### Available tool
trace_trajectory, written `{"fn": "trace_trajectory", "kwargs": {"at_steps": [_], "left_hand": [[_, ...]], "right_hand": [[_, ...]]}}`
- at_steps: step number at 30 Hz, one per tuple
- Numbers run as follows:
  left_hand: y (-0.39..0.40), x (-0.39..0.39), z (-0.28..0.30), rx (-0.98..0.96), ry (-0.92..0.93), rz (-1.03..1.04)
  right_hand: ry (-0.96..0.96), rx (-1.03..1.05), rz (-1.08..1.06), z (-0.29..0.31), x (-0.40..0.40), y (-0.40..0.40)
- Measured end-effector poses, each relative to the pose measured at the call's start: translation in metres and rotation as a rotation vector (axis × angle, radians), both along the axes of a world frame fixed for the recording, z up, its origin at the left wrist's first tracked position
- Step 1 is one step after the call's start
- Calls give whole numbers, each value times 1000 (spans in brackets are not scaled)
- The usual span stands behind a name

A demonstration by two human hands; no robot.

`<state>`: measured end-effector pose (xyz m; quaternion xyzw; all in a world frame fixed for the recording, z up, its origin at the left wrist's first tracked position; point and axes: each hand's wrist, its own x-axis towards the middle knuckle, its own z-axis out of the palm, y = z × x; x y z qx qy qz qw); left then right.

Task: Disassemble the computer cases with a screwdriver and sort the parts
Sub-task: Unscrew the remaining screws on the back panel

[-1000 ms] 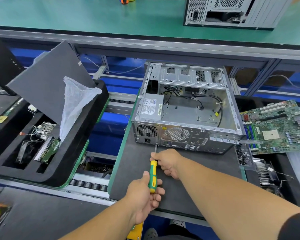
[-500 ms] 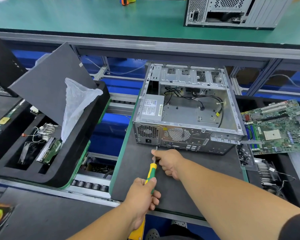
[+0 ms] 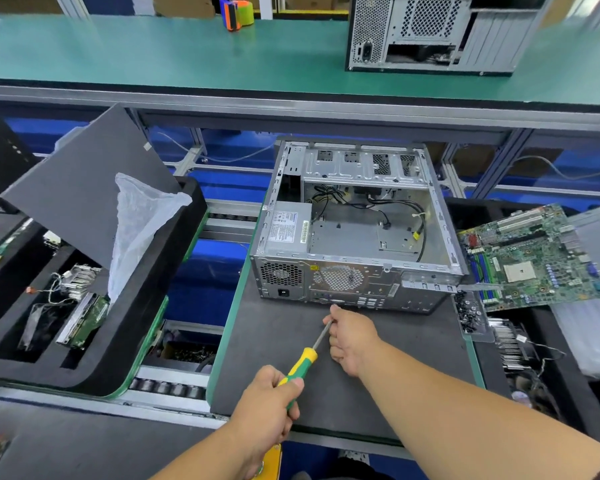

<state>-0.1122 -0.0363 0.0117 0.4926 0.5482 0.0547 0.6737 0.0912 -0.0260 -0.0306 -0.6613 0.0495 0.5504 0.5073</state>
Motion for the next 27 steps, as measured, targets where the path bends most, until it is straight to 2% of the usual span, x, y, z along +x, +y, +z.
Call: {"fn": "trace_trajectory", "kwargs": {"at_steps": [6, 10, 17, 19, 22, 23, 26, 27], "left_hand": [[-1, 11, 5, 59, -19, -134], [-10, 35, 10, 109, -56, -268], [-31, 89, 19, 256, -141, -622], [-39, 108, 22, 255, -167, -657], [-53, 134, 22, 274, -195, -624], [-57, 143, 20, 284, -201, -596], [-68, 170, 14, 288, -191, -530], [-71, 177, 12, 285, -183, -514]], "right_hand": [[-27, -87, -189, 6, 38, -46], [-20, -149, -176, 25, 72, -80], [-315, -195, 71, 67, 110, -122], [-423, -228, 164, 76, 121, -139], [-487, -255, 235, 77, 139, -152], [-500, -337, 219, 78, 148, -157], [-873, -620, 781, 70, 160, -176], [-960, -664, 797, 75, 164, -183]]}}
